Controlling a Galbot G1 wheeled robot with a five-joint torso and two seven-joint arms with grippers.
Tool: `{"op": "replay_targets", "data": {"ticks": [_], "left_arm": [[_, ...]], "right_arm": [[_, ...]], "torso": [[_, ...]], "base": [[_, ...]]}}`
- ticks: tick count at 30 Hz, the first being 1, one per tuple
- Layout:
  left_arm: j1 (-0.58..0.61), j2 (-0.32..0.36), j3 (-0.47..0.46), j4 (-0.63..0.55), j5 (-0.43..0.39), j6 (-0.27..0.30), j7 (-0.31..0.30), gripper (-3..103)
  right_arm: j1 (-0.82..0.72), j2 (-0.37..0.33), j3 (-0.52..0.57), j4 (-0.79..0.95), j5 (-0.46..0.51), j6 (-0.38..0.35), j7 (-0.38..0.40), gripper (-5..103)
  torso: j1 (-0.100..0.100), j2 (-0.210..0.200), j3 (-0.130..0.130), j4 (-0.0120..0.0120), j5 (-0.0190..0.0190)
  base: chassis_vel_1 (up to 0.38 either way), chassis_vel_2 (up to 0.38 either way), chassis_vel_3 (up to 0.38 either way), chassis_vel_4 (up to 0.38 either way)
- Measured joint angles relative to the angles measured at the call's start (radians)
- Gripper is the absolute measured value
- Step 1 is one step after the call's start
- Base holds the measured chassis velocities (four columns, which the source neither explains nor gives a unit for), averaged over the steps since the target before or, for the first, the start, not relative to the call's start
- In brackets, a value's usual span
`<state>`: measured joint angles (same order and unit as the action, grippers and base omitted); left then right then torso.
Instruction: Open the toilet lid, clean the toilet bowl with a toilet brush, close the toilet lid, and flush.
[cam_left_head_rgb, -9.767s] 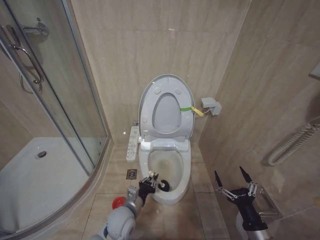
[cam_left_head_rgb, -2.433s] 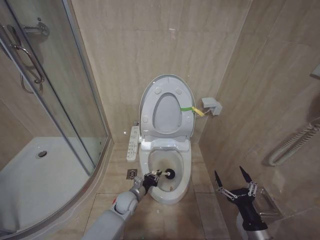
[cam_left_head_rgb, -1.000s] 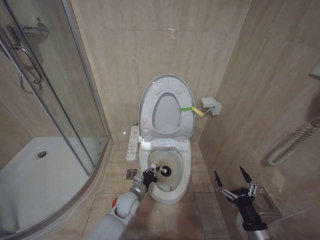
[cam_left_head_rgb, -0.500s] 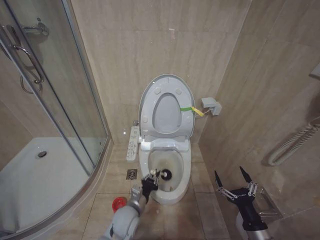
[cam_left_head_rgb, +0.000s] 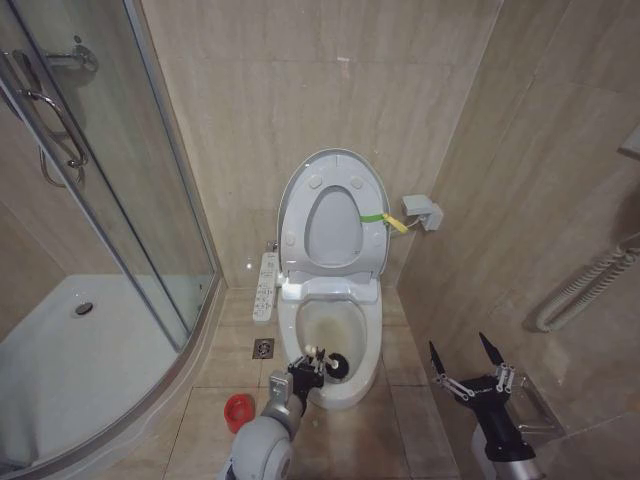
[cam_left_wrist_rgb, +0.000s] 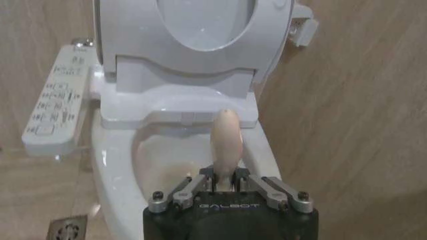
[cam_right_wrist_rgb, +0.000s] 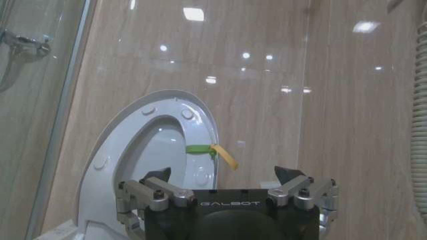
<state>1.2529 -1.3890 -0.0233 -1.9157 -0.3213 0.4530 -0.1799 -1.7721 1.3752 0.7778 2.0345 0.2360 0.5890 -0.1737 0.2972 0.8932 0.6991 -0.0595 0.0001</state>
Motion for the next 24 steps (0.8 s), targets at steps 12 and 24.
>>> {"op": "replay_targets", "data": {"ticks": [12,24], "left_arm": [[0.033,-0.012,-0.007,-0.013,-0.005,0.016,-0.032,18],[-0.109,0.021,-0.018,0.138,-0.155,0.01,-0.044,18]], "right_arm": [[0.0,0.0,0.0,0.0,0.0,0.0,0.0,100],[0.0,0.0,0.0,0.0,0.0,0.0,0.0,100]], "torso": [[0.0,0.0,0.0,0.0001,0.0],[0.0,0.0,0.0,0.0,-0.0003]], "base": [[0.0,0.0,0.0,0.0],[0.0,0.0,0.0,0.0]]}}
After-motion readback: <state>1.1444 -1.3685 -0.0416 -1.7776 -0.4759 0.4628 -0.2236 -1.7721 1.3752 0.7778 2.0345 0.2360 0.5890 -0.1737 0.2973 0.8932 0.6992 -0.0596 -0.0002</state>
